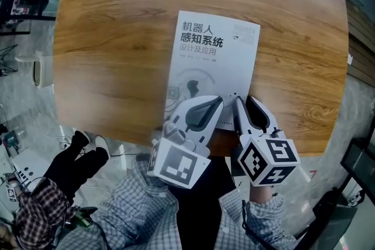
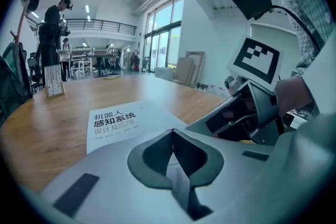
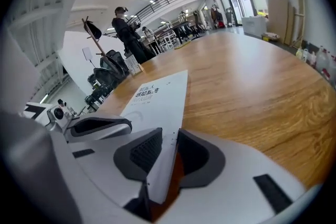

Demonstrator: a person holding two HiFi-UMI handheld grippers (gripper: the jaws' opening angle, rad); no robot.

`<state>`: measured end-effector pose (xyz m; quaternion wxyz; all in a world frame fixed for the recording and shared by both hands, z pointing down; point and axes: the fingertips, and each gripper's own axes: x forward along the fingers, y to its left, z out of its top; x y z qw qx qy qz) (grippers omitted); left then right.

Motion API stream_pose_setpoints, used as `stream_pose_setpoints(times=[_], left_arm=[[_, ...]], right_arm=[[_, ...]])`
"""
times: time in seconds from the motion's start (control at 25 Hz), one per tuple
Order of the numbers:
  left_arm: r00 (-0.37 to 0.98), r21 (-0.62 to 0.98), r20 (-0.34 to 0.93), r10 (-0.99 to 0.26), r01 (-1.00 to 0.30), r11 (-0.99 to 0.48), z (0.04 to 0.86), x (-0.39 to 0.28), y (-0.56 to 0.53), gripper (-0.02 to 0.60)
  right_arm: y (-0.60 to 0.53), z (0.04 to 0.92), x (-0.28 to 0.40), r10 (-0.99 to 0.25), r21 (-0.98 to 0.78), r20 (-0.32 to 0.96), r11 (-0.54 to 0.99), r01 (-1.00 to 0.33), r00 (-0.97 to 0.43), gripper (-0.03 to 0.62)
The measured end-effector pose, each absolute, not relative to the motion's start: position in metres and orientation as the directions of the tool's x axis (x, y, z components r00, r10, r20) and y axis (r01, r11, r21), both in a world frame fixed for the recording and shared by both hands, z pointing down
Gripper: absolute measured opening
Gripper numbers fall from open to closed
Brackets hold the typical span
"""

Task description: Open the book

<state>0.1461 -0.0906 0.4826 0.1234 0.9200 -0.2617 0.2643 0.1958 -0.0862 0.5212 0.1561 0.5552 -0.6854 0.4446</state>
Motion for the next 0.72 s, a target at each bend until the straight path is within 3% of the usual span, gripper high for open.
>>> stream_pose_setpoints(times=[0.32,0.56,0.72], left_arm=[[0.730,0.092,0.548,-0.408,-0.538,-0.838,0.483,0.146,-0.089,0.000],[0.703,0.093,0.597,-0.388,-0.540,-0.836,0.487,0.147,-0.090,0.000],[0.720,0.184,0.584,-0.374,-0.566,-0.803,0.483,0.148,-0.093,0.000]], right_arm=[[-0.086,0.515,0.202,-0.635,-0.615,0.638,-0.078,-0.785,-0.437,0.049],[-0.090,0.481,0.196,-0.696,-0.719,0.494,0.009,-0.695,-0.521,0.037],[-0.091,0.464,0.188,-0.704,-0.744,0.431,0.077,-0.664,-0.565,0.037]])
